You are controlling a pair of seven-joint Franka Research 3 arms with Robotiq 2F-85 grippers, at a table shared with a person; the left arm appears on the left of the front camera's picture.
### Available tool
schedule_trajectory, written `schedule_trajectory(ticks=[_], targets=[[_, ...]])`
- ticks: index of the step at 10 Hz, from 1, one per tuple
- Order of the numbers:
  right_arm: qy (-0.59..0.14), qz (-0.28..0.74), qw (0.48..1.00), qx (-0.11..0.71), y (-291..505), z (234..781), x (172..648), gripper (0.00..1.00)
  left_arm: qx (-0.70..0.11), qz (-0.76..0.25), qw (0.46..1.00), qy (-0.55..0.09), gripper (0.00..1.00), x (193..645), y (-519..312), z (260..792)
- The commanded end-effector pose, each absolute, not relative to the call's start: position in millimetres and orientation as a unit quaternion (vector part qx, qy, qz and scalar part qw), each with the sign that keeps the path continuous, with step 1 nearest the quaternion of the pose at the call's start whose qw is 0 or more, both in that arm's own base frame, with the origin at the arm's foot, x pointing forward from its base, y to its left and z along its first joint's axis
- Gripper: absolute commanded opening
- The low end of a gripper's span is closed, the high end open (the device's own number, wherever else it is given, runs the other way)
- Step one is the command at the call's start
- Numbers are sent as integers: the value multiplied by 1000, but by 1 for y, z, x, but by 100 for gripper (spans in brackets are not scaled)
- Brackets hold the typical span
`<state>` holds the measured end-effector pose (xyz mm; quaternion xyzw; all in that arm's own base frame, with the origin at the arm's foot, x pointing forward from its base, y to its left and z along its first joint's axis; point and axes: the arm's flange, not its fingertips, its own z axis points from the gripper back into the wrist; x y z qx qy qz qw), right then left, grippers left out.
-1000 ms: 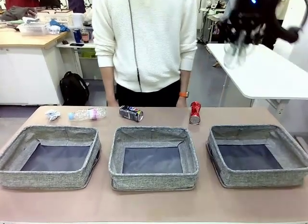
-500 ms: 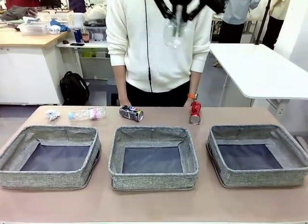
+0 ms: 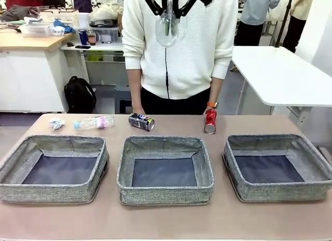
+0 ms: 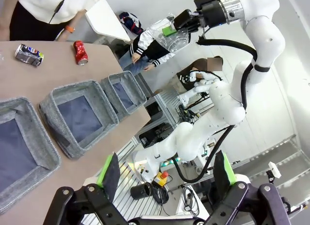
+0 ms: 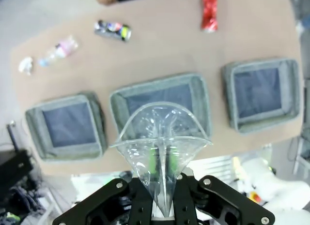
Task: Sort the waste into the appropriate baskets.
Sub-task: Pick up the waste item pointed out by the person.
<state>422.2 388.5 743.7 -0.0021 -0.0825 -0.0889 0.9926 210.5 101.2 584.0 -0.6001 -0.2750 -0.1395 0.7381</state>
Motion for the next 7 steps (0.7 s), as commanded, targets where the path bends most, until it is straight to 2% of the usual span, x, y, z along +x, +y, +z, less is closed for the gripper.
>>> schedule_trajectory(ticks=[1,3,7], targets=[[-84,-96,992,-19,401,764,433,8,-604,-150,730,-284,100,211,100,587],[-80,-91,993,-4,387,745,424,8,-604,-150,730,-284,100,211,100,587],[-80,-91,993,-4,387,745,424,8,-604,-150,730,-284,100,211,100,587]])
